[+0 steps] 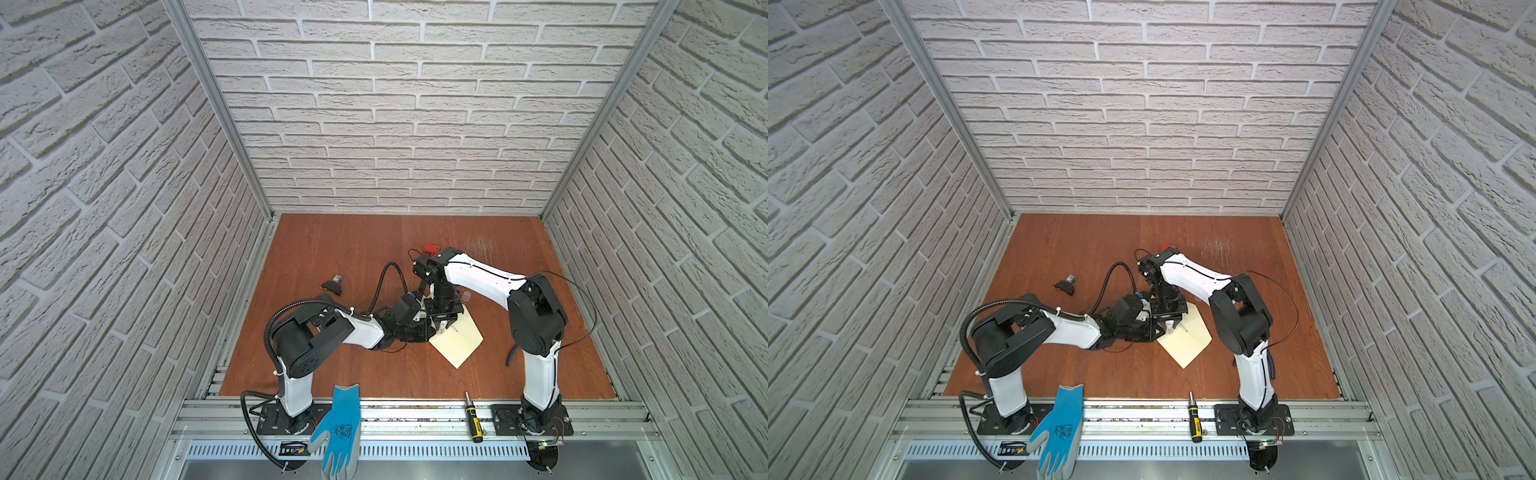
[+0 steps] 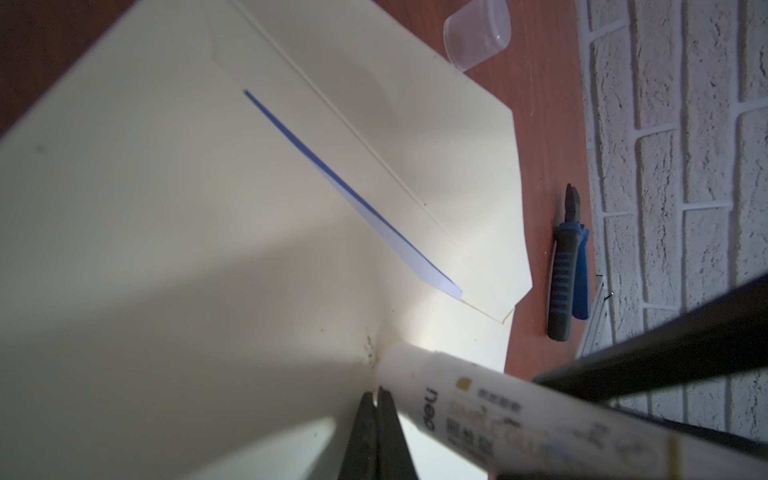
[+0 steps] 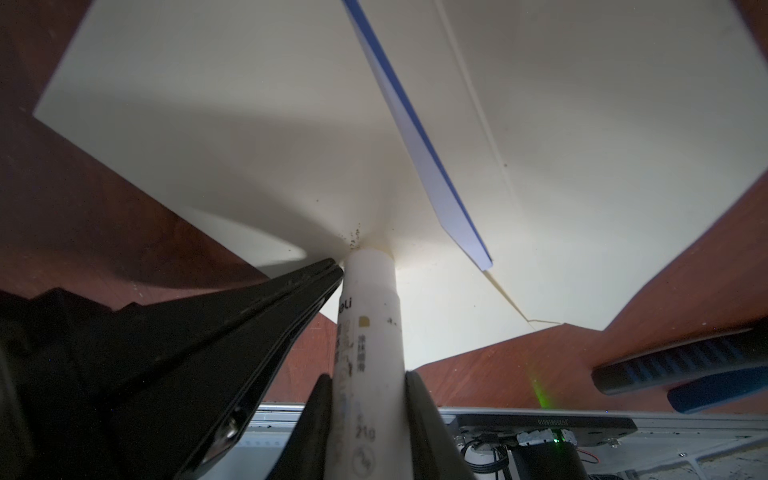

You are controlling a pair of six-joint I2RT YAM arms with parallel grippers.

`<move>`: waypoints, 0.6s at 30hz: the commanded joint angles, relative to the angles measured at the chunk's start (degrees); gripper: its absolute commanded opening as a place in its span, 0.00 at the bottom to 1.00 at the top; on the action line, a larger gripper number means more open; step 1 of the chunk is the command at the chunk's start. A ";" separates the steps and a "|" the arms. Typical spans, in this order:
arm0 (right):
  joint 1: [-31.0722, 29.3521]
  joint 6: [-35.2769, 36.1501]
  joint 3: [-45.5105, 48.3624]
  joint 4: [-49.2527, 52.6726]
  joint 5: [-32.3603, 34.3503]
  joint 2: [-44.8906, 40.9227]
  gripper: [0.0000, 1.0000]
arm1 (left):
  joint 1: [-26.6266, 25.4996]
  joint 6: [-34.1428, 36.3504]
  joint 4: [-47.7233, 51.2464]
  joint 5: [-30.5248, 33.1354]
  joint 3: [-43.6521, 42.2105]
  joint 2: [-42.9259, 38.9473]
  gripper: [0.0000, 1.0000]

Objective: Place the letter into the envelope and seal it

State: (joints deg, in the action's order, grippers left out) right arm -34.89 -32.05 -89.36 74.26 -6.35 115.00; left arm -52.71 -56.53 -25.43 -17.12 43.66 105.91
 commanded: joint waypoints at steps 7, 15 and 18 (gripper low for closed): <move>0.31 1.47 -0.42 -5.69 6.68 6.34 0.05 | 0.74 2.36 10.56 1.35 -2.64 1.68 0.00; 0.18 1.21 1.04 -7.24 11.03 6.91 0.05 | 1.16 3.37 11.67 0.89 -2.62 1.62 0.00; 0.18 1.12 2.44 -8.42 12.03 6.29 0.05 | 1.29 3.72 12.18 0.71 -2.37 1.56 0.00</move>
State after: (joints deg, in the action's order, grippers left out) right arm -34.89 -31.05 -91.33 74.28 -2.81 116.88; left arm -52.18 -54.54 -24.51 -18.28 43.55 105.91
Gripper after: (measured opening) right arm 0.270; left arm 0.045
